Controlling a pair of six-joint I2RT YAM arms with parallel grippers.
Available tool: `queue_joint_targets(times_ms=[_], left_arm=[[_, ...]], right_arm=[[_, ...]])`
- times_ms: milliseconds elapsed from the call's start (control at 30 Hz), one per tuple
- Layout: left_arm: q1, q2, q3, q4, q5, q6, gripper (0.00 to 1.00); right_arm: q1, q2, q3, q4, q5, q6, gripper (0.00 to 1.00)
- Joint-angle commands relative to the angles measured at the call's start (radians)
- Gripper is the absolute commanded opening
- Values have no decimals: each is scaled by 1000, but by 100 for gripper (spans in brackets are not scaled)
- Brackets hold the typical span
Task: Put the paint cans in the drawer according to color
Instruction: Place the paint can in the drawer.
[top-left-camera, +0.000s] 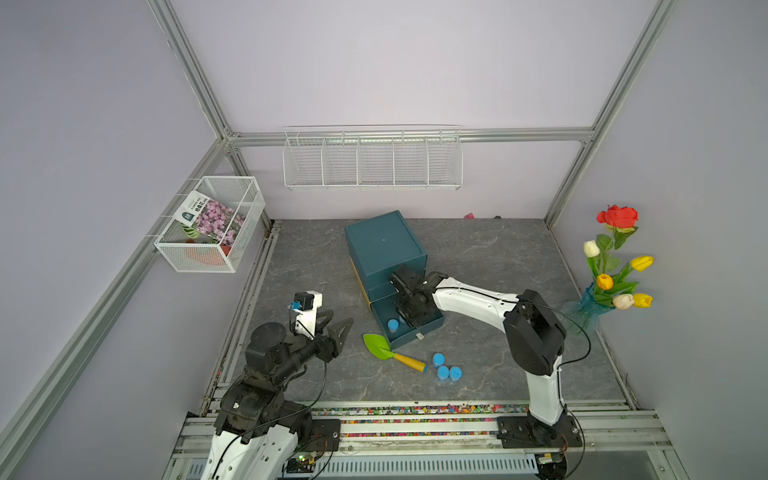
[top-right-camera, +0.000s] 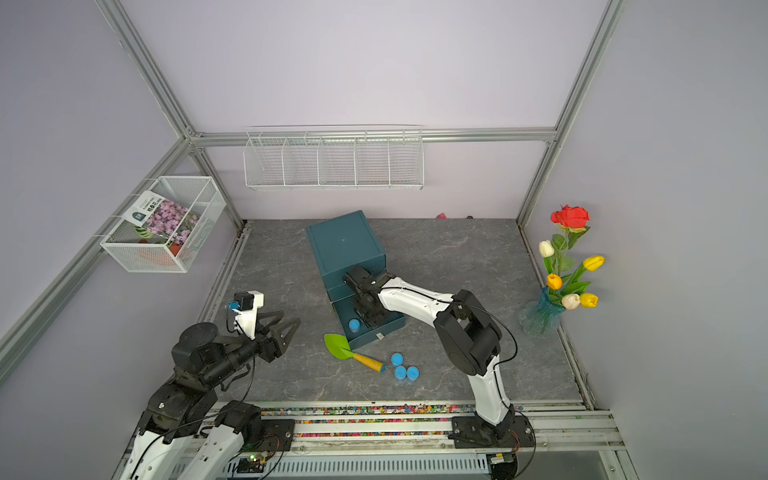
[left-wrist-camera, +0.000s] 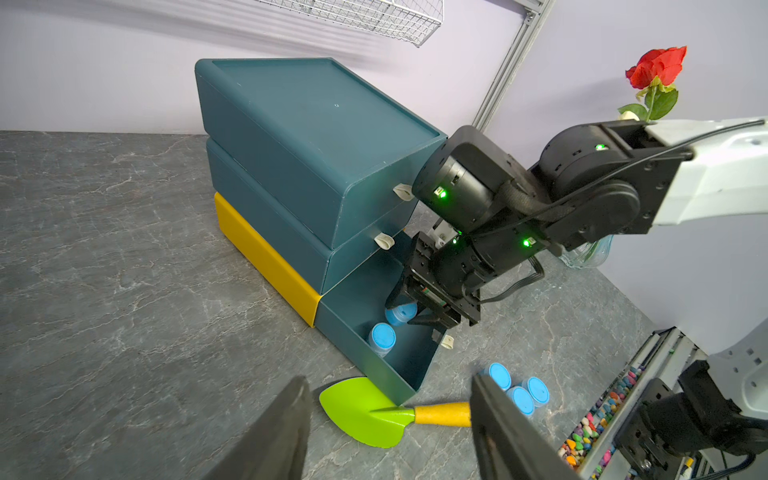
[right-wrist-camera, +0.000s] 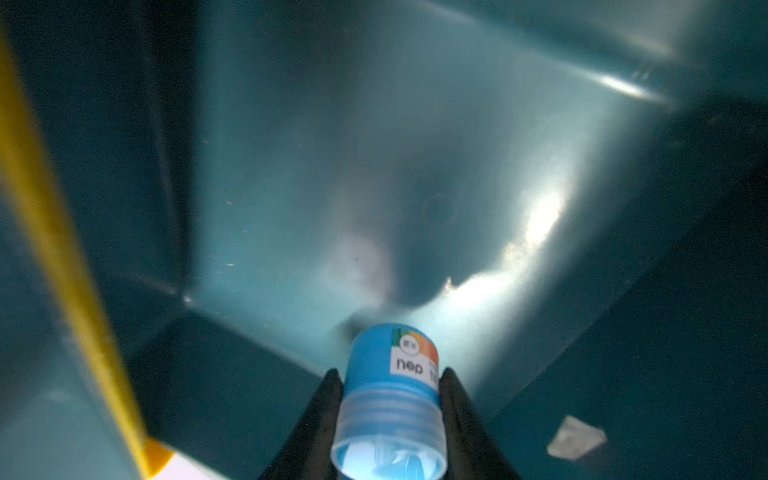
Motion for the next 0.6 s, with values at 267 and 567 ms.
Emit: queue_joint_targets(times_ms=[267,567], left_arm=[[-2,-8,-2,1,-7,0,64],[-2,-10,-2,2,-7,1,64]], right_arm=[[27,23,21,-15,-53,50,8],[33,33,19,-17,-66,62,40]])
